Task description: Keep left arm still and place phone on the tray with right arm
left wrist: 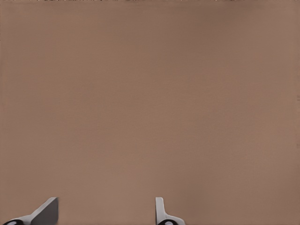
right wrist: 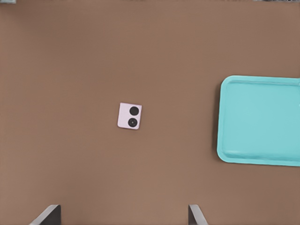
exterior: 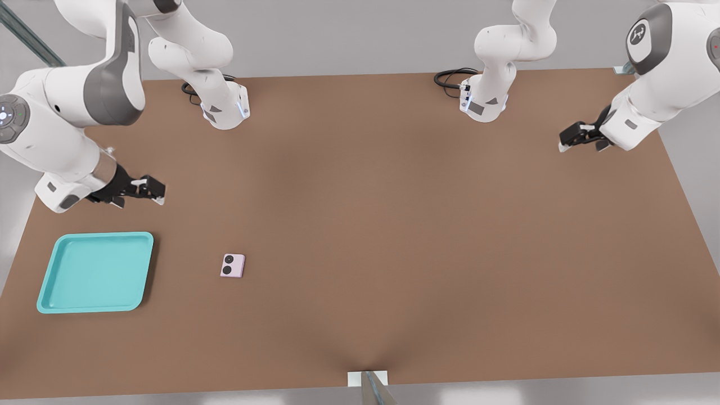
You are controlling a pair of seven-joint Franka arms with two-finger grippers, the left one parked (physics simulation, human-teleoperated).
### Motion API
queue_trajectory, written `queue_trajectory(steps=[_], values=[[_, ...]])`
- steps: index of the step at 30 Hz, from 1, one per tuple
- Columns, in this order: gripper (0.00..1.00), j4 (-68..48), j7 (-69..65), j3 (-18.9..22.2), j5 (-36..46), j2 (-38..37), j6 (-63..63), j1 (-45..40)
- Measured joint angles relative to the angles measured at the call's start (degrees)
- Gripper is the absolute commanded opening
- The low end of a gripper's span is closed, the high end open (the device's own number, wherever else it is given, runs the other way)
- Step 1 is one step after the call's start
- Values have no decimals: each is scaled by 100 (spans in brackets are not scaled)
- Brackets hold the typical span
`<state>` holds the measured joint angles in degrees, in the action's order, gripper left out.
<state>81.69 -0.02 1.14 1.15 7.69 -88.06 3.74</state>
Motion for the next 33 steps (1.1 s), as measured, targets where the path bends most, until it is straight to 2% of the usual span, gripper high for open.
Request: queue_trajectory(steps=[4, 8, 11, 16, 21, 33], values=[[100, 10, 10, -48, 16, 268, -266, -18], [100, 41, 50, -242, 15, 1057, -808, 64], [100, 143, 96, -261, 18, 1632, -1301, 118], [100, 745, 272, -264, 4, 2081, -2271, 447], [100, 864, 468, -257, 15, 2713, -3171, 433], [100, 1835, 773, -246, 24, 2989, -4701, 210]])
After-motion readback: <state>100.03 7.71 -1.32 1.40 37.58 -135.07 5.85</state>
